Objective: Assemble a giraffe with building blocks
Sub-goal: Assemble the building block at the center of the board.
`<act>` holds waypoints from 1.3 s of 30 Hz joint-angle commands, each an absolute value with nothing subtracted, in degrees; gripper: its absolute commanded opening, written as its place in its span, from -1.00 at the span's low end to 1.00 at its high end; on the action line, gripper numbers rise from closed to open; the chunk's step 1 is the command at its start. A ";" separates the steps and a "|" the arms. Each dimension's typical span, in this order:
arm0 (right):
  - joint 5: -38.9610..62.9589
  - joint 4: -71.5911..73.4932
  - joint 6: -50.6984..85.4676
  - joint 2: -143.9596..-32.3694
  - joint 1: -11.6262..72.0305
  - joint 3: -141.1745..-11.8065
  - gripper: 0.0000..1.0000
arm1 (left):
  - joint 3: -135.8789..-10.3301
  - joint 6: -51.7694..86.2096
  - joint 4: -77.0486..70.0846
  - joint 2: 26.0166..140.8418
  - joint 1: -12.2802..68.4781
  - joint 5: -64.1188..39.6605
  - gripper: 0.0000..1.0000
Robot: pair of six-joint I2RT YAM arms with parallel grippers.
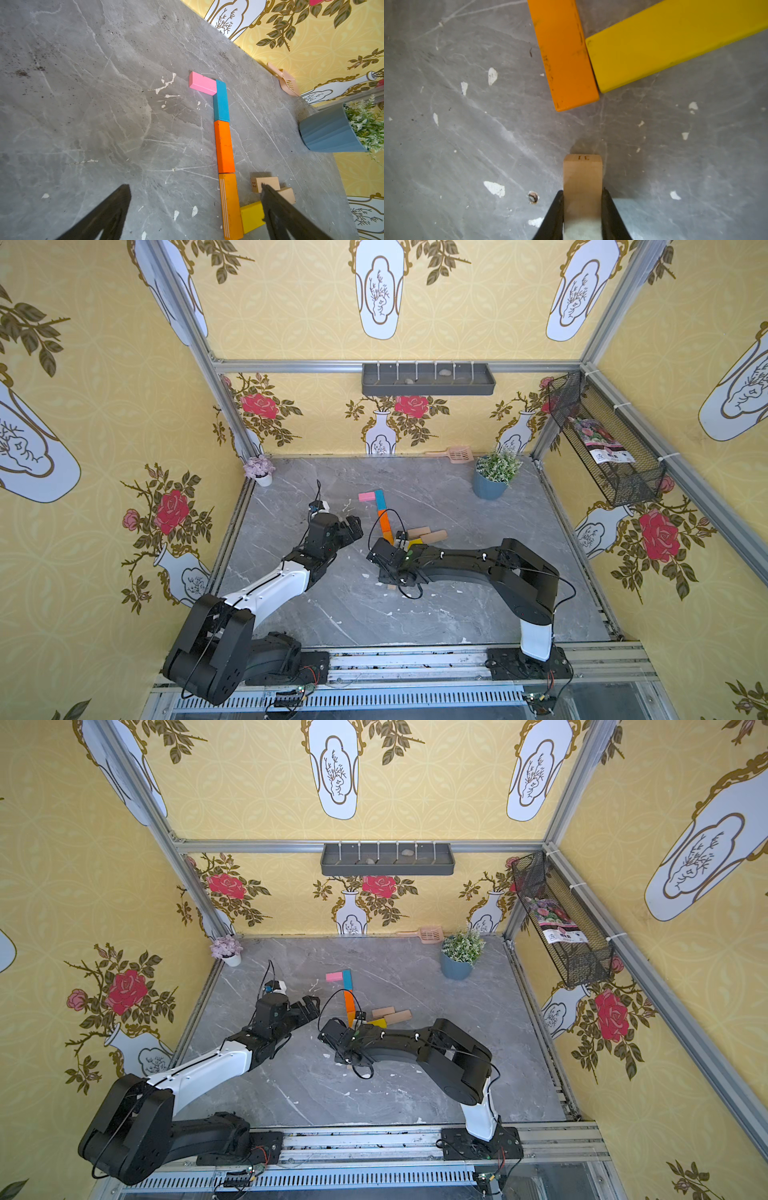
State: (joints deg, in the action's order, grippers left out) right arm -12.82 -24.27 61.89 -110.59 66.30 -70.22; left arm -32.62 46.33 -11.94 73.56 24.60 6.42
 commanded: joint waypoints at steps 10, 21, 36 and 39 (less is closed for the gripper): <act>-13.75 -26.52 61.71 -111.62 64.95 -70.96 -0.44 | -32.31 45.55 -13.11 73.30 24.52 6.52 0.98; -13.36 -26.02 60.74 -112.28 64.34 -71.36 -0.43 | -32.19 45.62 -13.21 73.27 24.52 6.59 0.98; -14.19 -26.77 60.18 -112.28 63.81 -71.76 -0.23 | -32.17 45.53 -13.32 73.39 24.52 6.54 0.98; -15.19 -27.74 59.65 -111.85 64.14 -72.50 0.10 | -32.17 45.46 -13.27 73.26 24.52 6.61 0.98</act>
